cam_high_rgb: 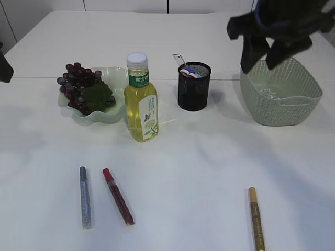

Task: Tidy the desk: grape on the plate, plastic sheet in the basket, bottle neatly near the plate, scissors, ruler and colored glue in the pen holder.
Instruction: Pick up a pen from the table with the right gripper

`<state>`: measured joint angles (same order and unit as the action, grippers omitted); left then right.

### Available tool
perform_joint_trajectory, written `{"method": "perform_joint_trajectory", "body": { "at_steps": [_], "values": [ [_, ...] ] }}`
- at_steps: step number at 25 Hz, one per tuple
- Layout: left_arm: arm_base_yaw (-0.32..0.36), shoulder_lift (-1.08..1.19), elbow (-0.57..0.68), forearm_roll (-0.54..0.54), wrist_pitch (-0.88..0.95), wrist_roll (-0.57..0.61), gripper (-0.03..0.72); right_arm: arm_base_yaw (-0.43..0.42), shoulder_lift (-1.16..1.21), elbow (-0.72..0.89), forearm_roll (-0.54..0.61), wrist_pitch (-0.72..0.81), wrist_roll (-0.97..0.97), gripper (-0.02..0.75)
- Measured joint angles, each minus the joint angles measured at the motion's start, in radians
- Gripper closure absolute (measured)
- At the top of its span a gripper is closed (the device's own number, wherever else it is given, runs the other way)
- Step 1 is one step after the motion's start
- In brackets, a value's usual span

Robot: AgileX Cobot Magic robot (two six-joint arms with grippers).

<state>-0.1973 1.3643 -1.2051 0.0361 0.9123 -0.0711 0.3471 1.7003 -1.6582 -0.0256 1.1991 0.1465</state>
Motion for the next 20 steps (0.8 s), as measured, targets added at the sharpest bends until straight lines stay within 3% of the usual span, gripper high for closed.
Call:
{"method": "perform_joint_trajectory", "body": {
  "at_steps": [11, 15, 20],
  "values": [
    [0.0, 0.0, 0.0, -0.062, 0.01, 0.0, 0.182, 0.053, -0.097, 0.481, 0.004, -0.075, 0.199, 0.343],
    [0.0, 0.0, 0.0, -0.075, 0.011, 0.0, 0.183, 0.112, -0.086, 0.569, 0.002, -0.191, 0.325, 0.326],
    [0.0, 0.0, 0.0, -0.079, 0.011, 0.0, 0.183, 0.123, 0.013, 0.592, -0.003, -0.236, 0.382, 0.333]
  ]
}}
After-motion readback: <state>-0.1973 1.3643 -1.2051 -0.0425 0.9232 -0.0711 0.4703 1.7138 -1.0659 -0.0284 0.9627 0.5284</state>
